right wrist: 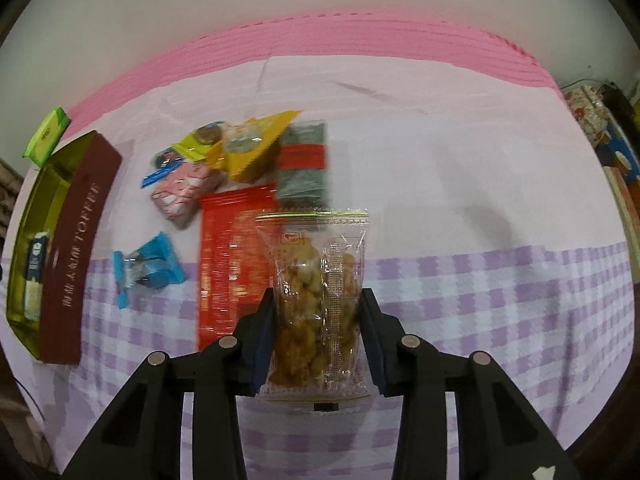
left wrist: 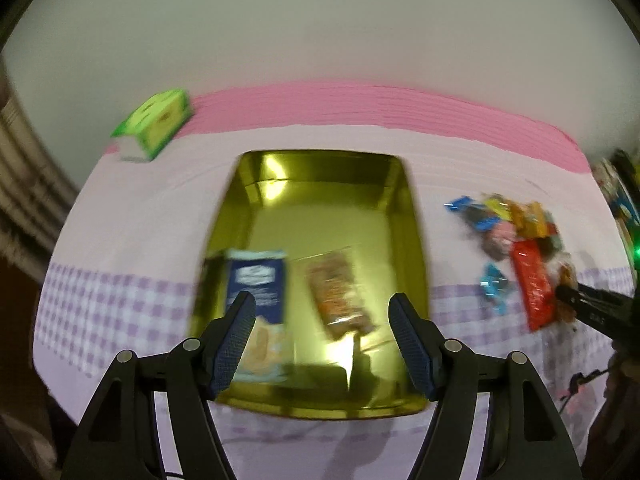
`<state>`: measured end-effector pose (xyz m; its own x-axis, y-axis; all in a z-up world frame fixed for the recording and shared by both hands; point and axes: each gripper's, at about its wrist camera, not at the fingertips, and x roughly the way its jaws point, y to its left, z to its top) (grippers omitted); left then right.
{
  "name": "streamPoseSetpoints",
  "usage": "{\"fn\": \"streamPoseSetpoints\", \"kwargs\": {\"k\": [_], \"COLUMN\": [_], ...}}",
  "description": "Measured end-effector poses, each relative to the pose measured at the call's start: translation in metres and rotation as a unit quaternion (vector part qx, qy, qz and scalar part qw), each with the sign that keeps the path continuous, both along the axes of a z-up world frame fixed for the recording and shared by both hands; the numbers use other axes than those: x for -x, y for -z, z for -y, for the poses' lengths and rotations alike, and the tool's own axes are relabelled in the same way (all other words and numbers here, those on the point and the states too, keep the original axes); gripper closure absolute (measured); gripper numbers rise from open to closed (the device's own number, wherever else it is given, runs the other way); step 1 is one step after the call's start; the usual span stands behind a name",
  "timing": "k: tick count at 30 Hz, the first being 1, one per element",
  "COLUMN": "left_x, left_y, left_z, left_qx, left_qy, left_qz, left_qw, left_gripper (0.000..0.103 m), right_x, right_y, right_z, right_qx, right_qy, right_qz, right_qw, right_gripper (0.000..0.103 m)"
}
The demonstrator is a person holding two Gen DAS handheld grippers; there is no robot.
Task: Organize snacks
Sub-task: 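Grasp a second twist bag with right tool while left tool grasps a blue candy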
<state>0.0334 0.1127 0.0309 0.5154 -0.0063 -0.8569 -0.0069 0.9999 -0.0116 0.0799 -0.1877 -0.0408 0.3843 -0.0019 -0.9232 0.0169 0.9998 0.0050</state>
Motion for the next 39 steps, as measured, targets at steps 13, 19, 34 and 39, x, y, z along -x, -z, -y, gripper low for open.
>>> {"fn": "streamPoseSetpoints", "kwargs": {"k": [13, 19, 34, 39], "left_x": [-0.016, -0.025, -0.059, -0.063], "left_y": [0.012, 0.021, 0.068, 0.073], "left_z": [0.09, 0.118, 0.162, 0.165], "left_qx": [0.0, 0.006, -0.023, -0.02], "left_qy": [0.12, 0.162, 0.209, 0.21], "left_qz": [-0.012, -0.021, -0.09, -0.098], "left_qw": [0.9927, 0.9866, 0.9735, 0.9726], "left_gripper": [0.034, 0.034, 0.034, 0.037], "right_x": [0.001, 0.0, -0.002, 0.0], "right_y": [0.008, 0.009, 0.012, 0.012], "right_z": [0.036, 0.045, 0.064, 0.062], "right_qx": [0.047, 0.045, 0.018, 0.017], "right_qy": [-0.004, -0.005, 0.014, 0.013], "right_qz": [0.019, 0.028, 0.031, 0.031], "right_qw": [0.999, 0.999, 0.999, 0.999], "right_gripper": [0.067, 0.067, 0.067, 0.066]}}
